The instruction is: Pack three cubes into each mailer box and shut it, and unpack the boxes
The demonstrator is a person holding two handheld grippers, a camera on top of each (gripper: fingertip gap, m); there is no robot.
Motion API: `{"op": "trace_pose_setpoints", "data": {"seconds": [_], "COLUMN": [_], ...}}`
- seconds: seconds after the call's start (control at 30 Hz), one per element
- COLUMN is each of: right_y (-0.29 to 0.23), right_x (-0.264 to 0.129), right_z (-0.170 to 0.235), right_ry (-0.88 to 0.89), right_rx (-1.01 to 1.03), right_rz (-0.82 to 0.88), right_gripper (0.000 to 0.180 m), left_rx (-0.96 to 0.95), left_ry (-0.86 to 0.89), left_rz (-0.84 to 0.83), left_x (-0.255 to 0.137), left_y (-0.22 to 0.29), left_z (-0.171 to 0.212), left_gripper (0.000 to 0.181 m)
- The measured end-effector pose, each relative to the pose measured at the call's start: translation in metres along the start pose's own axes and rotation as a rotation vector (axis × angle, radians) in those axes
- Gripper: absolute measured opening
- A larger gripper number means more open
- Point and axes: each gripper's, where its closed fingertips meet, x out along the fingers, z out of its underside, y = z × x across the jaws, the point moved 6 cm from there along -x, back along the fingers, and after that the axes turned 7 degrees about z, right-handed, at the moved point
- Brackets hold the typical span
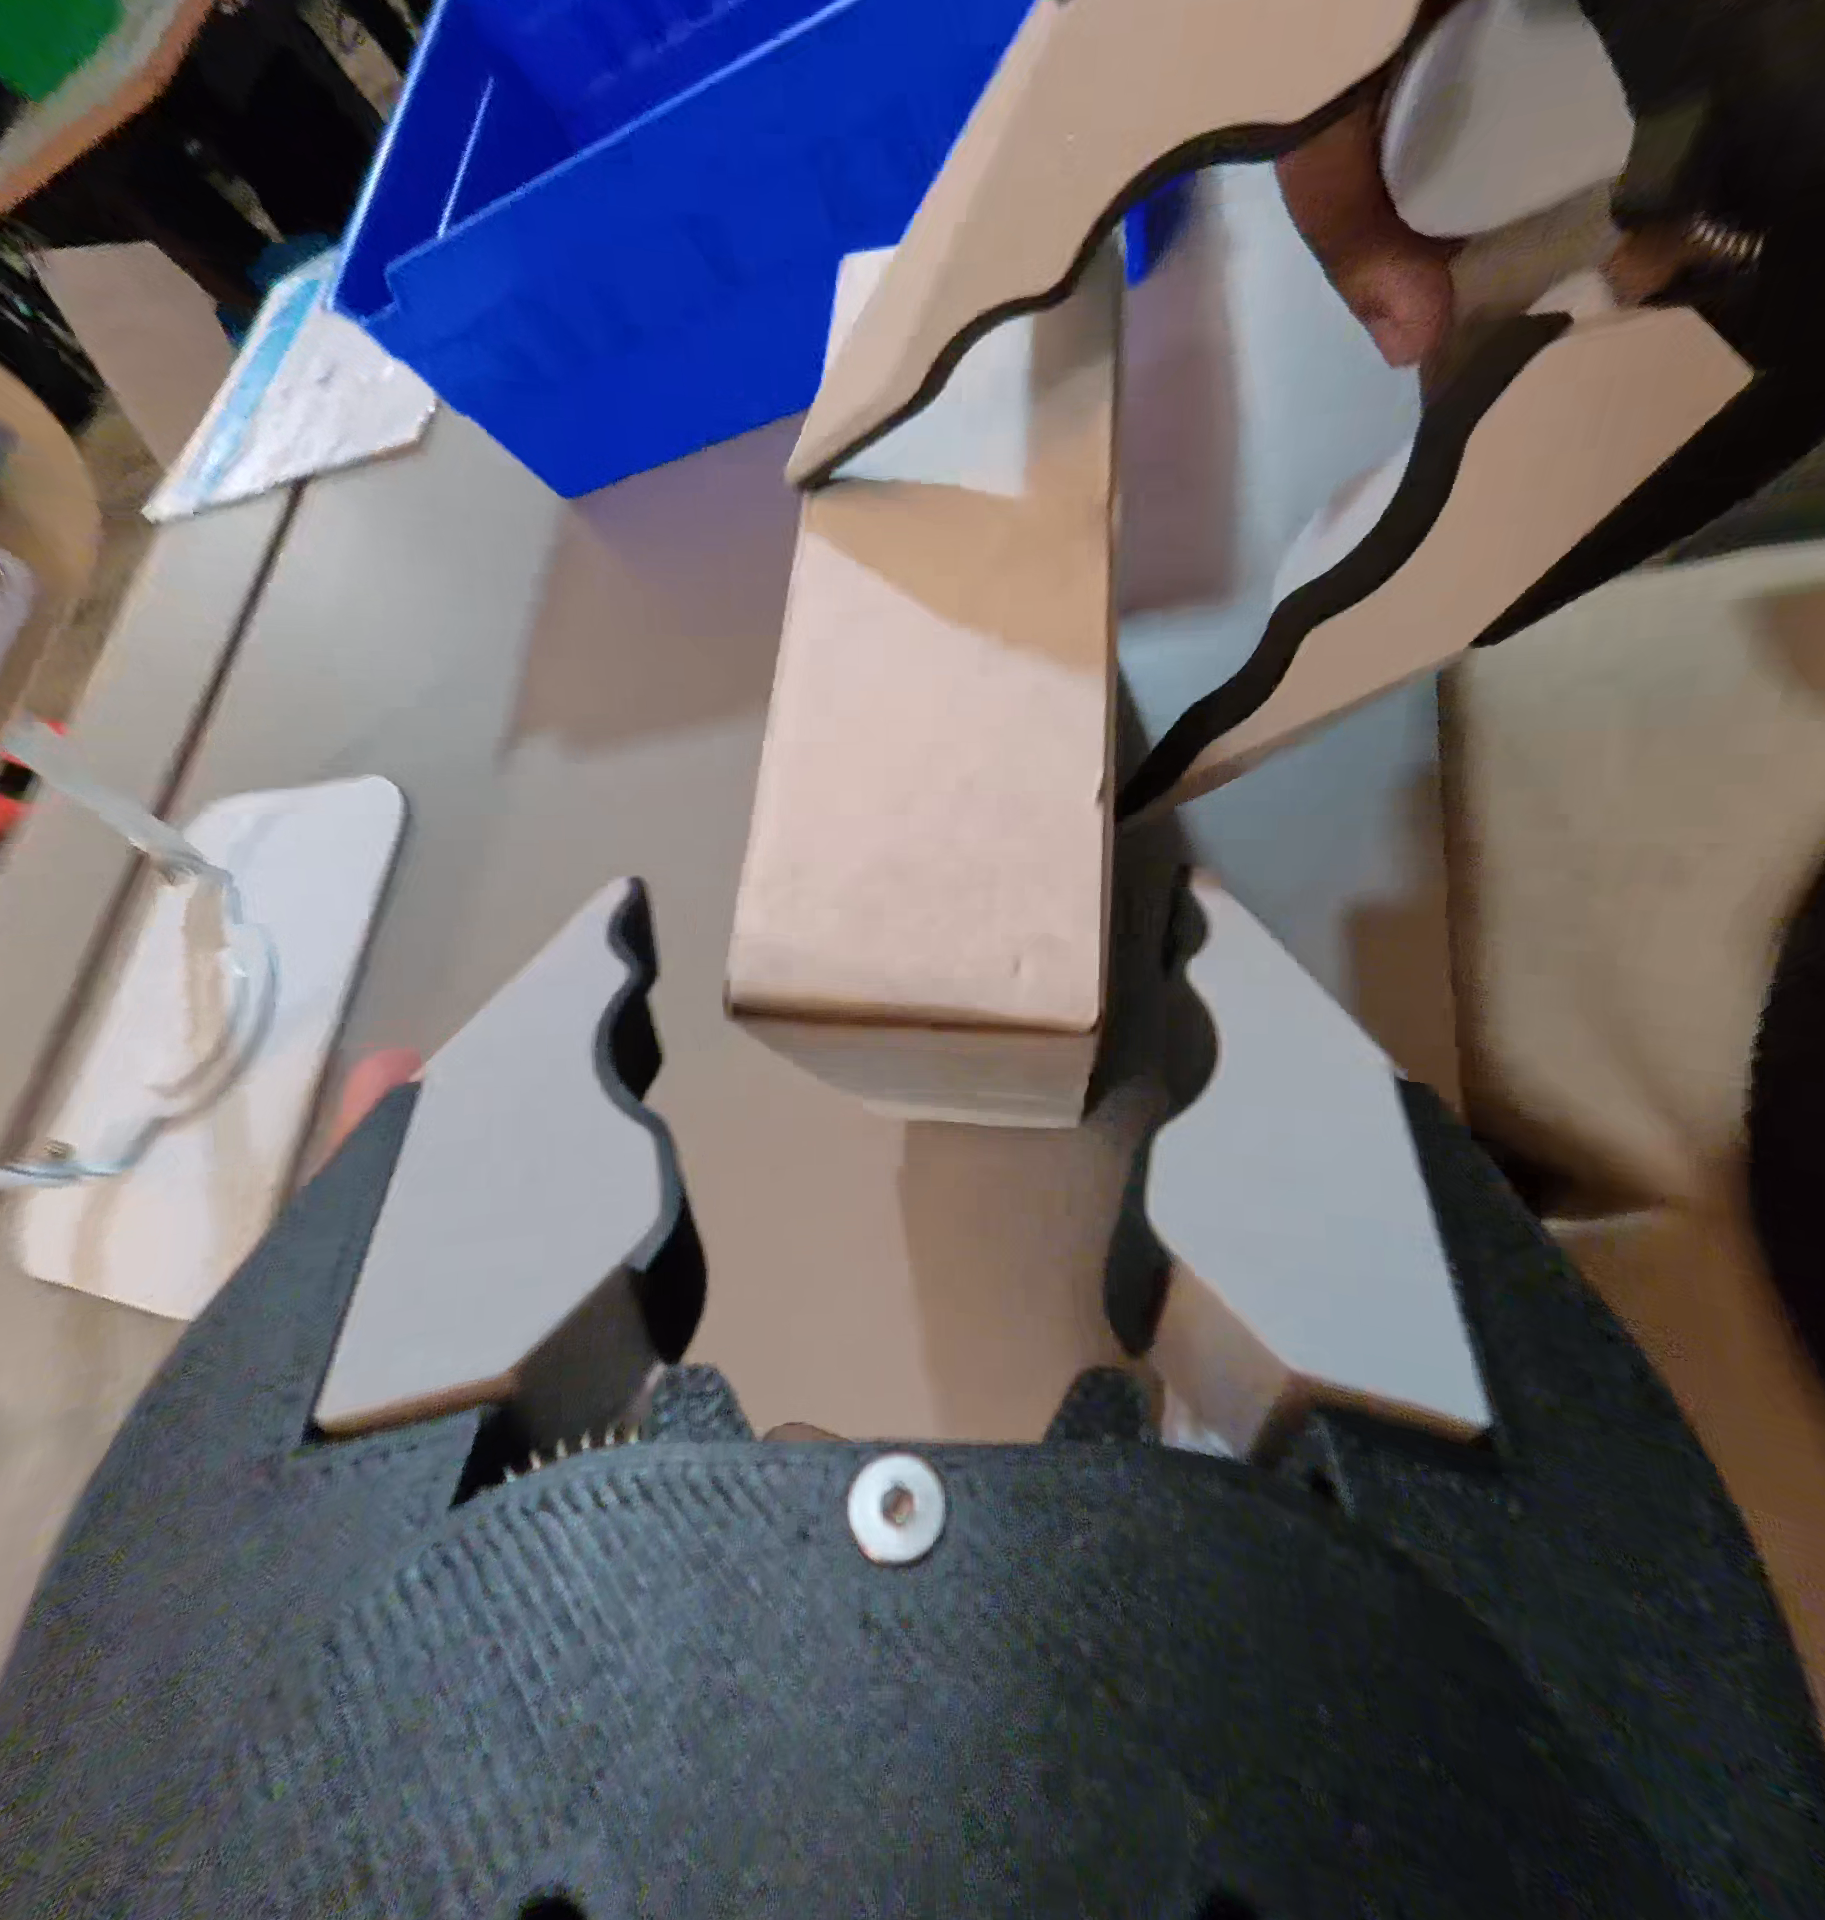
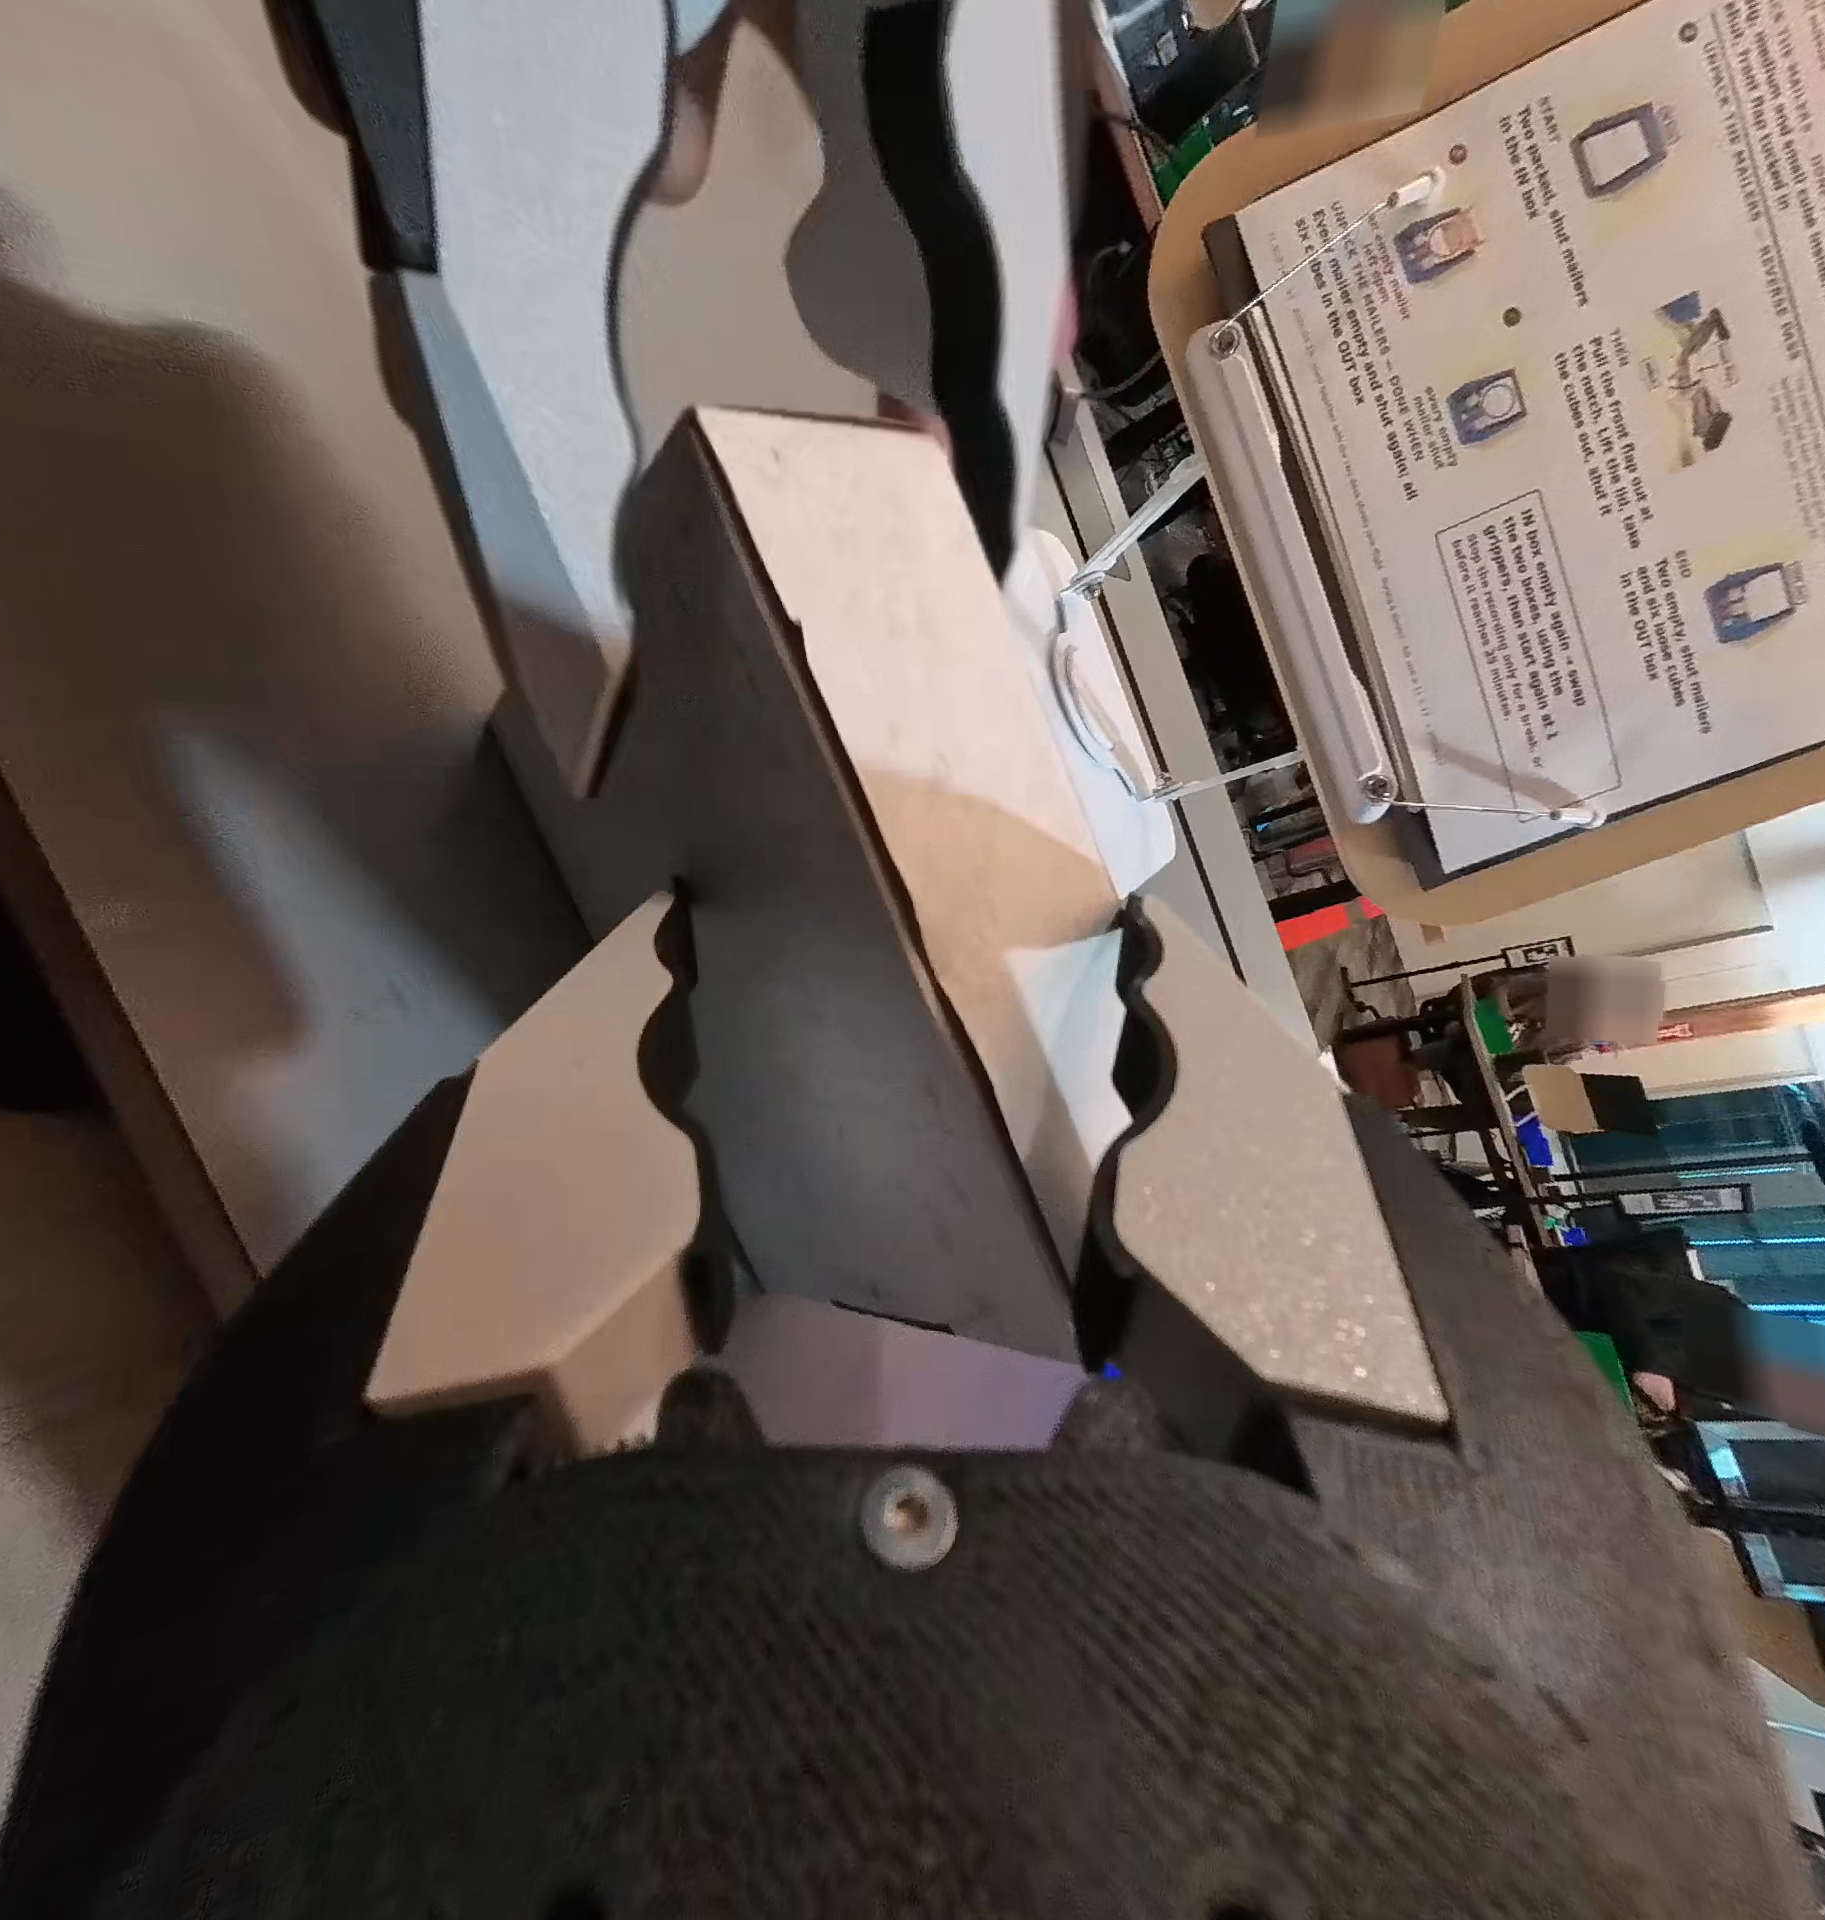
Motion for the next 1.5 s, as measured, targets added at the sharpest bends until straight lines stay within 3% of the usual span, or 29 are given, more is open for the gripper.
{"op": "trace_pose_setpoints", "data": {"seconds": [0.1, 0.2, 0.3, 0.33, 0.47, 0.53, 0.73, 0.9, 0.97, 1.07, 1.17, 1.3, 1.5], "right_y": [0.000, 0.000, 0.000, 0.001, 0.007, 0.012, 0.049, 0.048, 0.040, 0.034, 0.038, 0.041, 0.031], "right_x": [0.000, 0.000, -0.002, -0.002, -0.003, -0.007, -0.014, -0.003, 0.000, -0.002, -0.007, -0.012, -0.021], "right_z": [0.001, 0.001, 0.002, 0.002, 0.004, 0.001, 0.006, 0.018, 0.017, 0.010, 0.008, 0.007, -0.009], "right_ry": [0.013, 0.039, 0.073, 0.085, 0.133, 0.188, 0.312, 0.307, 0.308, 0.301, 0.282, 0.256, 0.283], "right_rx": [0.000, -0.015, -0.025, -0.017, 0.053, 0.182, 0.757, 1.283, 1.387, 1.282, 0.984, 0.631, 0.390], "right_rz": [-0.002, 0.002, 0.005, 0.007, 0.009, -0.016, -0.062, -0.306, -0.397, -0.395, -0.243, -0.088, -0.005], "right_gripper": [0.081, 0.079, 0.076, 0.076, 0.077, 0.069, 0.069, 0.078, 0.080, 0.074, 0.062, 0.060, 0.058], "left_rx": [-0.149, -0.194, -0.172, -0.164, -0.220, -0.263, -0.363, -0.322, -0.288, -0.255, -0.241, -0.200, -0.177], "left_ry": [0.074, 0.117, 0.163, 0.175, 0.192, 0.217, 0.234, 0.182, 0.158, 0.134, 0.135, 0.149, 0.166], "left_rz": [0.010, 0.029, 0.029, 0.025, 0.001, -0.014, -0.232, -0.356, -0.380, -0.392, -0.366, -0.308, -0.251], "left_x": [0.006, 0.017, 0.028, 0.032, 0.032, 0.028, 0.011, 0.007, 0.010, 0.013, 0.017, 0.021, 0.023], "left_y": [-0.006, -0.007, -0.001, 0.002, 0.001, -0.002, -0.027, -0.033, -0.031, -0.028, -0.024, -0.017, -0.011], "left_z": [0.019, 0.025, 0.019, 0.018, 0.016, 0.014, 0.016, 0.017, 0.015, 0.012, 0.011, 0.010, 0.010], "left_gripper": [0.111, 0.112, 0.098, 0.079, 0.079, 0.079, 0.078, 0.078, 0.078, 0.078, 0.078, 0.077, 0.078]}}
